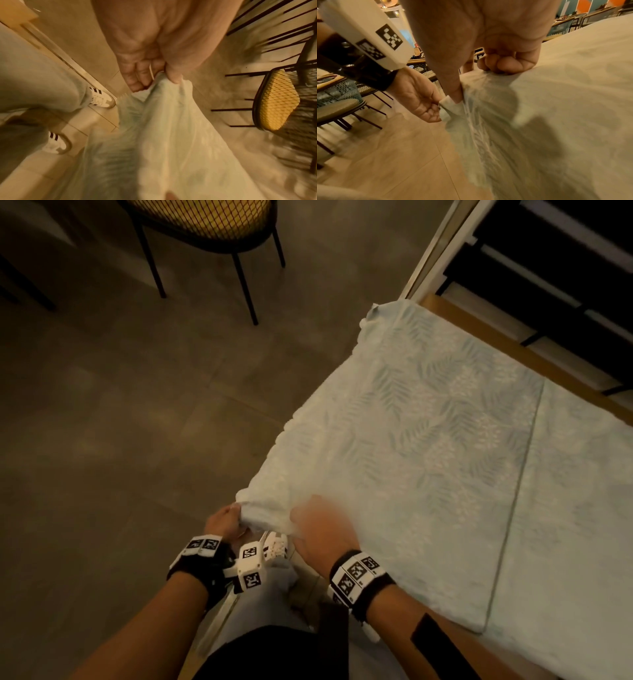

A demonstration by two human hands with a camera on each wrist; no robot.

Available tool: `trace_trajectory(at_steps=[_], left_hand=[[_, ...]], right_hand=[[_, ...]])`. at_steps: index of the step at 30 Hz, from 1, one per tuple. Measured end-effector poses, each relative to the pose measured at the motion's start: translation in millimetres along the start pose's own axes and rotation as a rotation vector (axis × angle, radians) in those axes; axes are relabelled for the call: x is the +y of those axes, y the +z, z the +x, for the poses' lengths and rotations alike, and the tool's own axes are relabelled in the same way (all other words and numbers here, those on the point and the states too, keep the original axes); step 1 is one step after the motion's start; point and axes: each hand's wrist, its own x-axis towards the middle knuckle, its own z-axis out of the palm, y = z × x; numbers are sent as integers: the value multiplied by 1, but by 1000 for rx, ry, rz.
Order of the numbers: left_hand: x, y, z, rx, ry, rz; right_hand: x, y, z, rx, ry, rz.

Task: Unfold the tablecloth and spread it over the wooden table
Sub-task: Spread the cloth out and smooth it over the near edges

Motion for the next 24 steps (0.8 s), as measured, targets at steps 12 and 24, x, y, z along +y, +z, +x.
trace_trajectory(at_steps=[12, 24], left_hand=[[10, -58, 32, 251, 328, 682], [-7, -58, -3, -51, -51, 1039]], right_hand=[[0, 2, 2, 16, 23, 61], [57, -43, -35, 112, 47, 619]])
